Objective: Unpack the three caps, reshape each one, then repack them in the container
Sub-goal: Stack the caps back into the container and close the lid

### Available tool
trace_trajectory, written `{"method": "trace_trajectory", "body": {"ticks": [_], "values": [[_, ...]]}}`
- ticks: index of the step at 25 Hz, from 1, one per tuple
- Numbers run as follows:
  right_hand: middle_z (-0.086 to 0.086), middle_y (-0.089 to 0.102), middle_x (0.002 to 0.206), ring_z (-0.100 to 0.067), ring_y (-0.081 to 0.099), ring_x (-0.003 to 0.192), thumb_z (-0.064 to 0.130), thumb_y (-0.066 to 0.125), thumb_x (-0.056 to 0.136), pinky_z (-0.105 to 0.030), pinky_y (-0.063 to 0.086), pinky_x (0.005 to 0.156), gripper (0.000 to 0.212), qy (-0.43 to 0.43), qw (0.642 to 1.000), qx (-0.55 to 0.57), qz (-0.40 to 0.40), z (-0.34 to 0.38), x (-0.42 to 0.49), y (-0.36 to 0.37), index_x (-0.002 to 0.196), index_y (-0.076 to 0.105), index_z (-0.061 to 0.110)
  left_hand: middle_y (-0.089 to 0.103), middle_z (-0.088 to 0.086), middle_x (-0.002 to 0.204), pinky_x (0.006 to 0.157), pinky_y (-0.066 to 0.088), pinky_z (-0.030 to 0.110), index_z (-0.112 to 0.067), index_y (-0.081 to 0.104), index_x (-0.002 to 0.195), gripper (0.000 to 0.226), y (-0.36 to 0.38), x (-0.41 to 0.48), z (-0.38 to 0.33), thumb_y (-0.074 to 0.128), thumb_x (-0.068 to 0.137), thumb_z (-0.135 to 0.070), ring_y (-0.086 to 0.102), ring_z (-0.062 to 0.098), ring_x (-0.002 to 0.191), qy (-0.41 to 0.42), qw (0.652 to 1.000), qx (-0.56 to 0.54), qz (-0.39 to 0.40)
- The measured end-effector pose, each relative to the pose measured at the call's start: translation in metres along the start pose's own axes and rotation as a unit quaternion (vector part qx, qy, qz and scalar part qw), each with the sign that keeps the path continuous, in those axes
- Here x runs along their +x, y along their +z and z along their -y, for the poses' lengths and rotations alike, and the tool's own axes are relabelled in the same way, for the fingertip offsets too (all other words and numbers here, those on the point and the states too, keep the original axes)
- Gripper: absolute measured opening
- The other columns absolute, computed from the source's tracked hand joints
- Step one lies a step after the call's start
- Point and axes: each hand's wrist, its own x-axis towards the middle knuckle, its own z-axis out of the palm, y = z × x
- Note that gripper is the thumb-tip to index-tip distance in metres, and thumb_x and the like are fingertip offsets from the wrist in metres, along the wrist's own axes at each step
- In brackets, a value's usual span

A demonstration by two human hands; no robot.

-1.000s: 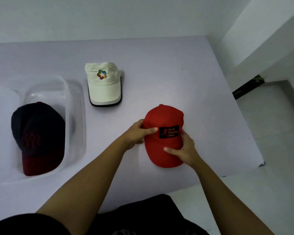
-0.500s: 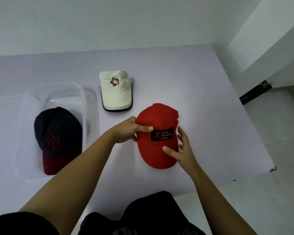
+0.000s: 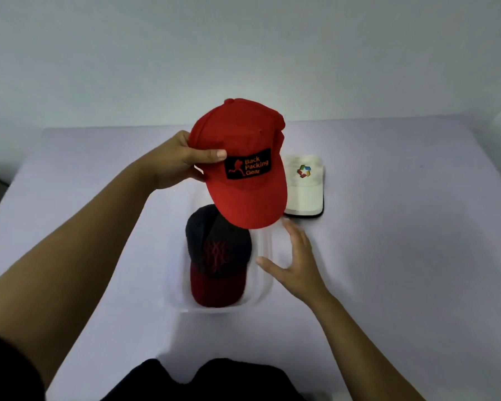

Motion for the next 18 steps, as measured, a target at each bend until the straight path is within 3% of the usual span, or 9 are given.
{"method": "trace_trajectory", "body": {"ticks": [2,4,8,11,14,18], "values": [[0.003,0.033,0.146,-0.010,0.032,0.133,0.036,0.070,0.080,-0.029,0.033,0.110,0.077,-0.056,0.997,-0.060,-0.003,0.023,0.028,0.025,0.143,0.029,0.020,0.074,0.000,0.105,0.080,0.058,0.036,-0.025,0.074,0.099,0.052,-0.035,-0.006,0.000,0.084,0.053,-0.047,0.069,0.020,0.100,0.013,1.000,0.009,-0.021],[-0.003,0.031,0.147,-0.015,0.033,0.135,0.034,0.068,0.082,-0.026,0.030,0.109,0.079,-0.061,0.991,-0.110,0.045,0.037,0.053,0.043,0.145,0.024,0.015,0.073,0.001,0.106,0.083,0.057,0.039,-0.025,0.074,0.099,0.052,-0.061,-0.008,0.003,0.084,0.053,-0.047,0.068,0.022,0.102,0.020,0.999,0.012,-0.035],[-0.013,0.025,0.152,-0.027,0.033,0.137,0.033,0.071,0.080,-0.032,0.033,0.106,0.095,0.077,0.972,-0.145,0.168,0.044,0.091,0.060,0.148,0.008,0.010,0.073,0.003,0.107,0.086,0.056,0.041,-0.024,0.074,0.100,0.043,-0.084,-0.002,0.017,0.081,0.061,-0.041,0.067,0.023,0.103,0.033,0.998,0.005,-0.053],[-0.011,0.040,0.144,-0.028,0.044,0.129,0.025,0.079,0.072,-0.037,0.041,0.104,0.094,0.149,0.966,-0.094,0.189,0.048,0.105,0.058,0.144,0.020,0.012,0.073,0.003,0.105,0.088,0.055,0.039,-0.019,0.071,0.102,0.028,-0.088,0.007,0.031,0.072,0.074,-0.024,0.068,0.022,0.102,0.049,0.997,0.006,-0.067],[-0.006,0.052,0.131,-0.023,0.053,0.119,0.022,0.081,0.068,-0.041,0.047,0.099,0.081,0.107,0.967,-0.096,0.210,0.057,0.097,0.053,0.132,0.034,0.016,0.074,0.001,0.103,0.088,0.055,0.035,-0.020,0.072,0.100,0.026,-0.089,0.014,0.042,0.077,0.075,-0.021,0.067,0.022,0.104,0.058,0.996,-0.018,-0.060],[-0.001,0.054,0.124,-0.018,0.054,0.115,0.022,0.080,0.068,-0.040,0.049,0.097,0.069,0.015,0.968,-0.086,0.237,0.065,0.068,0.057,0.124,0.039,0.020,0.073,0.006,0.105,0.086,0.055,0.029,-0.015,0.074,0.098,0.052,-0.083,0.022,0.057,0.086,0.053,-0.039,0.067,0.023,0.103,0.028,0.998,-0.049,-0.016]]}}
